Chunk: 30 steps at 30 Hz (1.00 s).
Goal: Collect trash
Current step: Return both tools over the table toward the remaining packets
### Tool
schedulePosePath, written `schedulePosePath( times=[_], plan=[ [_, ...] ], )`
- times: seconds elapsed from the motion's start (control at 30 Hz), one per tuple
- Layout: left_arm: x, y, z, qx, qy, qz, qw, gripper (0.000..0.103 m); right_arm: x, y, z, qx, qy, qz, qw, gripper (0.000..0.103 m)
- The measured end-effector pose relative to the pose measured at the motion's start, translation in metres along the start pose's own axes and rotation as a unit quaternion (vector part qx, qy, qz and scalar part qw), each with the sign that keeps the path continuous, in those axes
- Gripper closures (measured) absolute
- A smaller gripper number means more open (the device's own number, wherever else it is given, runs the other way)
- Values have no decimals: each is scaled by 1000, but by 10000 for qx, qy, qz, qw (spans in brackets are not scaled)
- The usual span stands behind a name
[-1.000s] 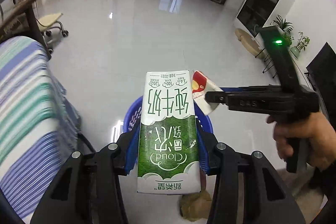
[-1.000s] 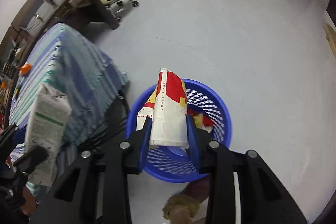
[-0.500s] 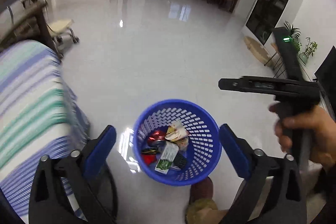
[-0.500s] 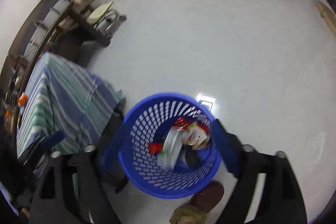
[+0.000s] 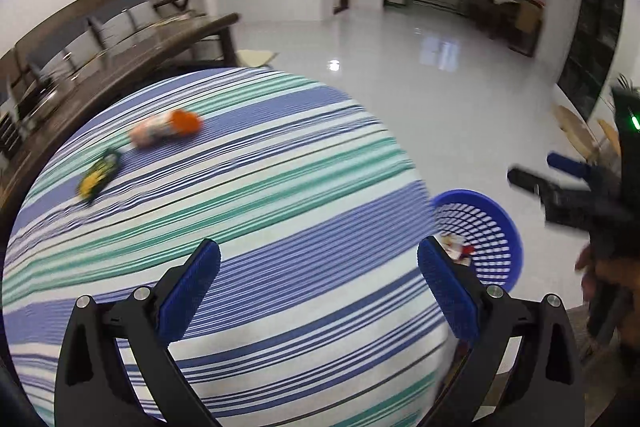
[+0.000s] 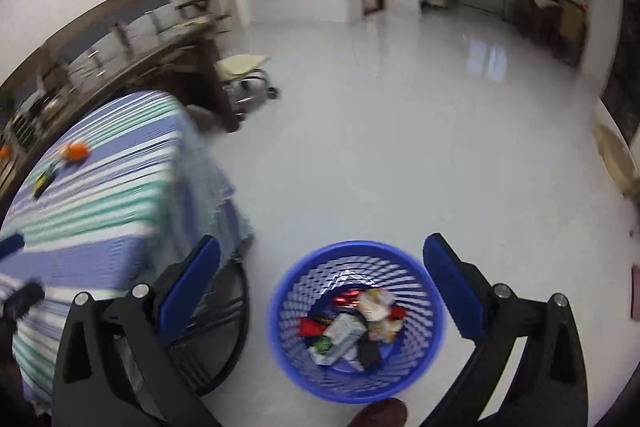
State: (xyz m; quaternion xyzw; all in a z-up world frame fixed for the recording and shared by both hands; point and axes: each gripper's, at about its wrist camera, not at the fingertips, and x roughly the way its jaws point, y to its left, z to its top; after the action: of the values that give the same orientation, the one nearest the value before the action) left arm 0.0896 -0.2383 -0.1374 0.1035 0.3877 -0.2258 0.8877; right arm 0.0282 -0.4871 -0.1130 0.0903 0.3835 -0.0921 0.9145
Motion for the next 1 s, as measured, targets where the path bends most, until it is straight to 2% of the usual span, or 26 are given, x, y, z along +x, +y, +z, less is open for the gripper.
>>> schedulePosePath(
  times=[0.23, 0.4, 0.6, 0.73, 0.83, 1.0],
  plan=[
    [-10, 54, -13, -210, 25, 235, 9995, 5, -7, 102, -19, -723, -164, 466, 9962, 5],
    [-14, 94, -27, -227, 115, 337, 9991, 5, -2, 149, -25, -1042, 5, 785, 9914, 5],
    [-8, 185, -32, -536, 196, 672, 9961, 5, 7, 194, -25, -1394, 242, 1185, 9828, 5],
    [5, 240, -21, -703, 159, 576, 9957, 5, 16, 215, -16, -1657, 342, 1337, 9765, 5],
    [21, 260, -6, -540, 142, 347, 9978, 5, 31, 228, -2, -1861, 507, 1463, 9702, 5],
    [60, 279, 16, -211, 353, 323, 9986, 5, 65, 252, 22, -2364, 837, 1641, 9540, 5]
  ],
)
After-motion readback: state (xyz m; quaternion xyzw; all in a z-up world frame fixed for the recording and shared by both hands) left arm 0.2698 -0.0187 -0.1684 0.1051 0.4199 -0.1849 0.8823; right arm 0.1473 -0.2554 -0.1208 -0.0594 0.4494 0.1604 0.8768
